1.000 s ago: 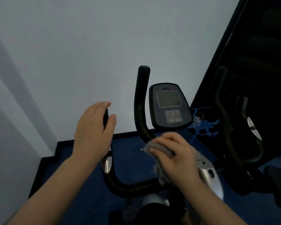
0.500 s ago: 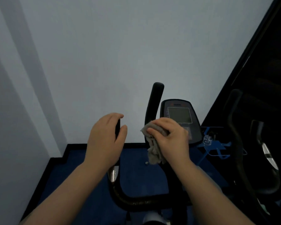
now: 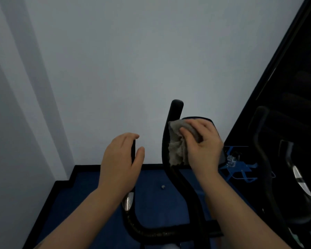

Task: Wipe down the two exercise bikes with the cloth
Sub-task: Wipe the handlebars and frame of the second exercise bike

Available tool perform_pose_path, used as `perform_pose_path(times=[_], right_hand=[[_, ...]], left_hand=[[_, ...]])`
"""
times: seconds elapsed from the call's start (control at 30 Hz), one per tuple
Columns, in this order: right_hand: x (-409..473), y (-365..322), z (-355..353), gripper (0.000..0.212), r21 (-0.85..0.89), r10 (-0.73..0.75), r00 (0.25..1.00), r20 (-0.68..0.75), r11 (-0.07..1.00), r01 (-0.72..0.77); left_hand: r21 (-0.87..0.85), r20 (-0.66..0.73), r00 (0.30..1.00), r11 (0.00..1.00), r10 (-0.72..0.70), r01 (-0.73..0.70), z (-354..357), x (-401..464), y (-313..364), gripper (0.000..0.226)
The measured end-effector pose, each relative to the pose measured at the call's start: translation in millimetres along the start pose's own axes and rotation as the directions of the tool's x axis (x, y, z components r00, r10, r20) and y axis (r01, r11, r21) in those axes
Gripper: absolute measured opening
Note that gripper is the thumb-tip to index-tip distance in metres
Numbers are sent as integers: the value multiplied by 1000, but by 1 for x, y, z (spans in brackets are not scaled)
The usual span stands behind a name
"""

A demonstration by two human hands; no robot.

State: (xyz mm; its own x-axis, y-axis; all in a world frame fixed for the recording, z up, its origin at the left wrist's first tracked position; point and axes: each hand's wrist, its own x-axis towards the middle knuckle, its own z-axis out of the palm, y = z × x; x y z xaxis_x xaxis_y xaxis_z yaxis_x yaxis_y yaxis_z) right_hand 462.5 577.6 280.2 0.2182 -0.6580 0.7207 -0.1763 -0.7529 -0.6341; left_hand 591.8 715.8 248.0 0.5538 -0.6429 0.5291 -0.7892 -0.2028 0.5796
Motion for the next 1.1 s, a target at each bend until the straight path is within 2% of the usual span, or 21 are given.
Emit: perform_pose_path(times=[0.13,0.2,0.23,0.3,0.33,0.37,0.4,0.47,0.5,0.57,0.67,0.83,0.93,1.1], right_hand=[[-16,1,15,18,-68,-20,968,249,997,38],[-20,5,1,19,-53,3,919,395,998,20],[-20,7,-11,20,-43,14,868,497,999,8],[-14,6,-32,22,-63,47,720,692,998,-5],[-9,3,-38,22,-78,52,675,736,997,8],[-2,-2,-41,22,-81,34,691,722,996,36],[9,-7,-41,22,-71,-7,758,652,995,70],[38,-22,-35,23,-34,-102,895,433,991,129],[55,-29,-29,24,-22,-131,926,353,989,149],[79,-38,-12,25,-28,-125,939,319,990,141],[68,-33,9,27,-13,-34,956,291,999,39],[48,-24,-12,28,165,131,981,146,974,-155],[63,-24,-10,26,138,118,992,50,983,-124],[42,-13,15,21,243,285,955,87,923,-298]], left_hand=[[5,-2,1000,1000,4,-4,1,1,-2,46],[3,2,1000,1000,10,-10,-1,1,-2,46],[7,4,1000,1000,15,-15,-1,1,-2,45],[4,5,1000,1000,16,-16,0,0,-3,45],[-3,-1,1000,1000,11,-11,0,0,-4,46],[-11,-5,1000,1000,8,-8,1,1,-4,47],[-16,-5,1000,1000,11,-11,1,1,-4,48],[-14,-5,1000,1000,20,-20,0,1,-4,48],[-12,-4,1000,1000,23,-23,0,1,-4,48],[-5,1,1000,1000,30,-30,-1,1,-5,49],[6,-3,999,999,33,-33,-1,1,-6,47],[-21,-12,1000,1000,18,-19,0,0,-5,47],[-27,-13,1000,999,25,-26,0,0,-5,47],[-34,-16,1000,999,25,-25,0,0,-5,46]])
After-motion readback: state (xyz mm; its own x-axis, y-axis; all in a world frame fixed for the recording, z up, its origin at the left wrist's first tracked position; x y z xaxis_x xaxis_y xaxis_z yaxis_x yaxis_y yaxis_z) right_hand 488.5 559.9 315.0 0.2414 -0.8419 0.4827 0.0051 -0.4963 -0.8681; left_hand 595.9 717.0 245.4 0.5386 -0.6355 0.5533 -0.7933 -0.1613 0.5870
